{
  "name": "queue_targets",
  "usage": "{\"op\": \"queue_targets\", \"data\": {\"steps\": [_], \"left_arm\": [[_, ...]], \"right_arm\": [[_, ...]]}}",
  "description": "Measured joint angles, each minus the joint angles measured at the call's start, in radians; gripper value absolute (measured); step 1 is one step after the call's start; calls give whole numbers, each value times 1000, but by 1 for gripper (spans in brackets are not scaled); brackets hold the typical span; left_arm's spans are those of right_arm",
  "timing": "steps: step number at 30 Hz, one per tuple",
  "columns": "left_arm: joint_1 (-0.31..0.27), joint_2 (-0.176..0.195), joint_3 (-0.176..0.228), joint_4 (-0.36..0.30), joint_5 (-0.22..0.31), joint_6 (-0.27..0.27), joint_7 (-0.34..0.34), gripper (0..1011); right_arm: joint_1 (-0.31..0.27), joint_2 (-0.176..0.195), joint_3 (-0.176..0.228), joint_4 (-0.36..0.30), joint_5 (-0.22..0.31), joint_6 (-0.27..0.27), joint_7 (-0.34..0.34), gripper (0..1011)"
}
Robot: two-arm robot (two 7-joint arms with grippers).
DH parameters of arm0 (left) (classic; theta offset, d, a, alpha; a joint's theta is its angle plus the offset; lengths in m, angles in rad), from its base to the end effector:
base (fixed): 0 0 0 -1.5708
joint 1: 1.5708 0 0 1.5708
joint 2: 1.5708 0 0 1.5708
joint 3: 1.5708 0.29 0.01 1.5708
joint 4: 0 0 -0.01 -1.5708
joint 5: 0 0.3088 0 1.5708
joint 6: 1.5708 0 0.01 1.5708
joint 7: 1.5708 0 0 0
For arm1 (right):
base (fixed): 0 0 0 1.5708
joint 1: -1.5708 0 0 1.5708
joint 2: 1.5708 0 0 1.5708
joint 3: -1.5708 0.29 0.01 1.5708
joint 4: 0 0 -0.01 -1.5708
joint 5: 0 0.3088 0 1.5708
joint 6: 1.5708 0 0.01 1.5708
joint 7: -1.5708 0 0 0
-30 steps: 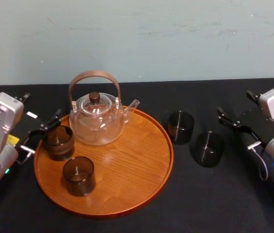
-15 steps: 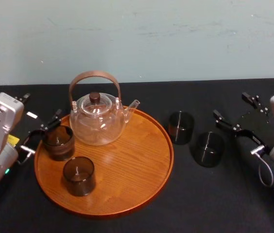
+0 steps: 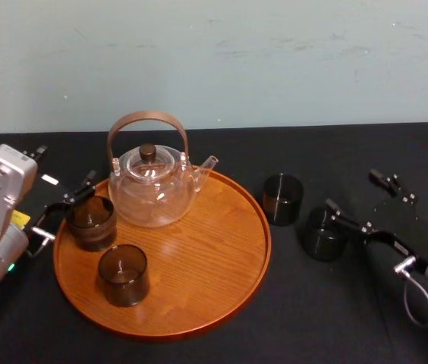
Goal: Pick up the glass from the table and place it on the tray.
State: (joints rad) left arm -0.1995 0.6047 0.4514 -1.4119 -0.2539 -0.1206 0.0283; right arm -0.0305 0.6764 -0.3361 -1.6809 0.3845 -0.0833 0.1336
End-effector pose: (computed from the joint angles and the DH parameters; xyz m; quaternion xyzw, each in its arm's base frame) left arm 0.3581 0.0827 -0.3023 0.1415 -0.1325 0.5799 0.7913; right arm 0.3011 -0.0813 -0.2828 -0.1013 -0.0727 -0.5079 0.8524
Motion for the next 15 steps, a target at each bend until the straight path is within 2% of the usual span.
{"op": "queue_targets", "data": {"steps": [15], "left_arm": [[0,0,0,0,0,0,0,1001]], "right_arm": [[-70,0,34,-41,21,75,42,1002]]}}
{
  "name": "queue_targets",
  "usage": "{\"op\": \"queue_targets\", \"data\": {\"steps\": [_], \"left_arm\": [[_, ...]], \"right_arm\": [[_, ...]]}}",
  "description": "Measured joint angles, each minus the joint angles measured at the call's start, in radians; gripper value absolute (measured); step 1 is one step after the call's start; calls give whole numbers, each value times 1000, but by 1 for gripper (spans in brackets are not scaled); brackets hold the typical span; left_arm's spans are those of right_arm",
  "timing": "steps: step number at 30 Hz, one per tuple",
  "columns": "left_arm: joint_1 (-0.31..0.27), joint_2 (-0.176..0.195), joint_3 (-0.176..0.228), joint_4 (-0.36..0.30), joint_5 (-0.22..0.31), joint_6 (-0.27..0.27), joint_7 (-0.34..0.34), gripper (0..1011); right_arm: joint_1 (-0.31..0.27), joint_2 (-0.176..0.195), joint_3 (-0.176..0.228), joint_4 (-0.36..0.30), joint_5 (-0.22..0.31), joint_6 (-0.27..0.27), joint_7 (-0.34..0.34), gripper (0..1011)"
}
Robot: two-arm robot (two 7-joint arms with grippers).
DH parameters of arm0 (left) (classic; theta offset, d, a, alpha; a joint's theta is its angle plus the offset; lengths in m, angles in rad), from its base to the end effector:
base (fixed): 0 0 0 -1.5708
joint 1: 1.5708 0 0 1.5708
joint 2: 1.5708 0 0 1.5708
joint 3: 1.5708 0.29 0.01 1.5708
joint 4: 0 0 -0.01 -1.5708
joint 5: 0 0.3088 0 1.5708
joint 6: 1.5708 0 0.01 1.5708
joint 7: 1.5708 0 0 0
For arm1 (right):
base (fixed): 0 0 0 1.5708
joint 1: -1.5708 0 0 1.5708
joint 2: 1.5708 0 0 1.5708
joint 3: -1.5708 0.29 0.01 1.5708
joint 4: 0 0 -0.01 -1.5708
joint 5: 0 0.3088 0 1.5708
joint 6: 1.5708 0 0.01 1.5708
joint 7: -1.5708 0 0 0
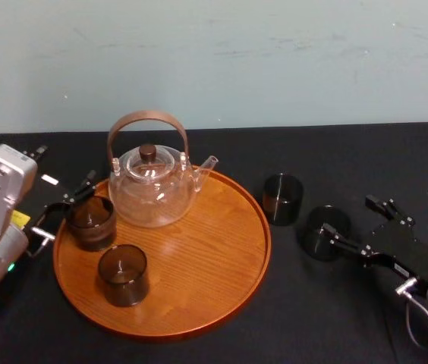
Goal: Pick up the glass from the table and place it on the tray.
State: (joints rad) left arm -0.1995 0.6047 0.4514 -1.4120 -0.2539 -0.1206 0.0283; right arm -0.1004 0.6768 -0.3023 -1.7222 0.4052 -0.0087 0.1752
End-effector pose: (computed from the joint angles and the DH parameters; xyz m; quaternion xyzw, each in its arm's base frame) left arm 0.3581 0.0827 -0.3023 0.1415 -0.1325 0.5799 0.7913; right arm 0.2845 -0.0819 -0.2871 -0.1238 -0.0280 -0.4945 0.8599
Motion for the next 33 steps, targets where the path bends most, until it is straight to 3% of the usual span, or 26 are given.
{"op": "queue_targets", "data": {"steps": [21,33], "left_arm": [[0,0,0,0,0,0,0,1001],[0,0,0,0,0,0,0,1001]], "right_arm": [[-19,-48,42,33,-1,33,44,1002],[25,-93,43,101,-14,49,95,1002]]}}
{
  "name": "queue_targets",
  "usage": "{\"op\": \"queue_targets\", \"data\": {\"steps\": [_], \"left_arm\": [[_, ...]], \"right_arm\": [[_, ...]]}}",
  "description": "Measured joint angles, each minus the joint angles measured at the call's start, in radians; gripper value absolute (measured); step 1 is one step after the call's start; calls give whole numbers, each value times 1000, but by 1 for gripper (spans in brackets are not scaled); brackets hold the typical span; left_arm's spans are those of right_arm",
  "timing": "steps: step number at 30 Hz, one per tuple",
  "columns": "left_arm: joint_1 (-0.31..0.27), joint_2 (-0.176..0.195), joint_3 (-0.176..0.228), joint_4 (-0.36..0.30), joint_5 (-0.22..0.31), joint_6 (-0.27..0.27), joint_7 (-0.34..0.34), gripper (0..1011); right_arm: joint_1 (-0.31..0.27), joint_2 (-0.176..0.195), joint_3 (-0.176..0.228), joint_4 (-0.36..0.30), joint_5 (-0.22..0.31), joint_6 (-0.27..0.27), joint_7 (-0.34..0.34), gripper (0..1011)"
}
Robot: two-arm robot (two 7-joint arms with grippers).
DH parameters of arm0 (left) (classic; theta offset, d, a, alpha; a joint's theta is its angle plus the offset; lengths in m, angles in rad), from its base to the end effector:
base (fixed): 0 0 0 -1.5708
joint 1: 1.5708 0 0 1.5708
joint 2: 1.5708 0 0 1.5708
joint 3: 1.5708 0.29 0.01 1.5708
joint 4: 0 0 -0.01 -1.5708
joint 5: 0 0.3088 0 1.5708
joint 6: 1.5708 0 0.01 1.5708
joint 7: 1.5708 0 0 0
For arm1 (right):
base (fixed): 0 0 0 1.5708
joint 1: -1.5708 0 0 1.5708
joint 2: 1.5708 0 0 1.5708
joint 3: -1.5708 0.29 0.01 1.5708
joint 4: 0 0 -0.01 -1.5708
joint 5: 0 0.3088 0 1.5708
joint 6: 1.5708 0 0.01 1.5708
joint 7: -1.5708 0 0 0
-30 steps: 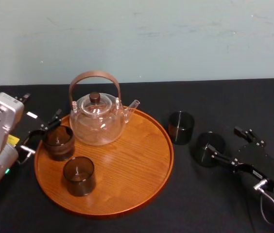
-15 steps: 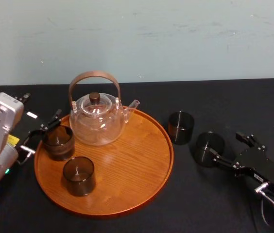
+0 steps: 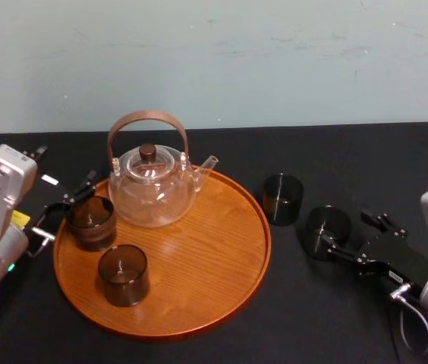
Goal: Pick up the glass from the table and place it on the tray.
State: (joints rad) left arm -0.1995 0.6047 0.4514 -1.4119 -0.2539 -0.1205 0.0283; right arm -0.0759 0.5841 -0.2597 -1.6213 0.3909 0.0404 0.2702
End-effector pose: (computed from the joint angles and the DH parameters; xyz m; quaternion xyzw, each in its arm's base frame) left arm 0.3581 0.0827 -0.3023 0.1416 -0.1324 0.5799 0.7913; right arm 0.2954 -0.0862 -0.3071 -0.1297 0.0217 -0.4935 0.8597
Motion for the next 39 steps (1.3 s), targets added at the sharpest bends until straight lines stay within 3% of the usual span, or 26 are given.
{"op": "queue_targets", "data": {"steps": [39], "left_arm": [[0,0,0,0,0,0,0,1001]], "right_arm": [[162,-117,-10,225,-33,3,146,1002]]}}
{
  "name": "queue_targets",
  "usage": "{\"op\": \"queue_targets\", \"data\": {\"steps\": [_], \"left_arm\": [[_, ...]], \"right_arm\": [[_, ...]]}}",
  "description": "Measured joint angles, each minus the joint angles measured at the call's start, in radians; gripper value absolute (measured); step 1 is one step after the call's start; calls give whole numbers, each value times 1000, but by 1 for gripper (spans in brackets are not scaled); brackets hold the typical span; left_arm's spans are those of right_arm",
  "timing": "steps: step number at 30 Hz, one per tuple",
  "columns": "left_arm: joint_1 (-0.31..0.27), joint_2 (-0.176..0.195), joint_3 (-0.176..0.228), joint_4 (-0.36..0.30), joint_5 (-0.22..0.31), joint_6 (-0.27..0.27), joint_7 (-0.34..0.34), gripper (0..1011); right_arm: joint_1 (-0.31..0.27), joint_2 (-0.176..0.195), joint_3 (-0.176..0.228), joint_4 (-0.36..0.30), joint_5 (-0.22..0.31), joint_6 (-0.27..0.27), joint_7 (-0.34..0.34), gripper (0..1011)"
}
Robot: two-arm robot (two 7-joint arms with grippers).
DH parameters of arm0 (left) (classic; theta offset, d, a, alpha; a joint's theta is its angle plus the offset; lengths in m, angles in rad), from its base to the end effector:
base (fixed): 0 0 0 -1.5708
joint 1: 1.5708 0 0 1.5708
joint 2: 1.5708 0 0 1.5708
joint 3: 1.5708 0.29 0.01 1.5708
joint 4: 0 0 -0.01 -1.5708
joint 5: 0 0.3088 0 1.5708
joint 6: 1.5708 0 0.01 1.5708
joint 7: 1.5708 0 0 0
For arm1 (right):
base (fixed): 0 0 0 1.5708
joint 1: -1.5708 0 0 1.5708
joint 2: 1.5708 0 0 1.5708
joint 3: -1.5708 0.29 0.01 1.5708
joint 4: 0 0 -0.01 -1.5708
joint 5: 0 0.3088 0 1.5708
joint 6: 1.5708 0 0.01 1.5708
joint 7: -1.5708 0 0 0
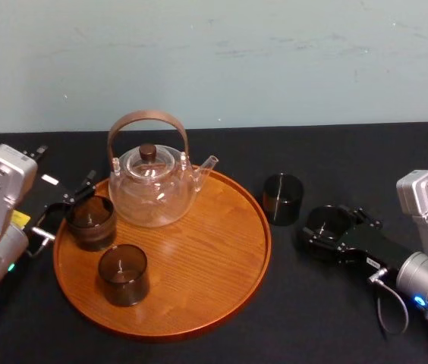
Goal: Pick up the glass from the table and place it on the tray.
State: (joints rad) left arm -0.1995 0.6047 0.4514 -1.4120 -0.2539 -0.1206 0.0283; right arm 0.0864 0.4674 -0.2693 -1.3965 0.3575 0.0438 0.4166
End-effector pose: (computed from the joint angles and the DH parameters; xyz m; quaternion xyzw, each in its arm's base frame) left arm 0.3581 0.0827 -0.3023 0.1415 -0.1325 0.5799 0.7913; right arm 0.3401 -0.0835 -0.3280 -0.1208 0.0546 -0.4689 0.8732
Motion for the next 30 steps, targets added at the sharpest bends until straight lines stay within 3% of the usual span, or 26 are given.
{"op": "queue_targets", "data": {"steps": [11,17,30], "left_arm": [[0,0,0,0,0,0,0,1002],[0,0,0,0,0,0,0,1001],[0,0,0,0,0,0,0,1001]], "right_arm": [[5,-4,-1,6,2,2,1,998],[3,-4,-1,4,2,2,0,906],[2,-3,-1,2,3,2,0,905]]}}
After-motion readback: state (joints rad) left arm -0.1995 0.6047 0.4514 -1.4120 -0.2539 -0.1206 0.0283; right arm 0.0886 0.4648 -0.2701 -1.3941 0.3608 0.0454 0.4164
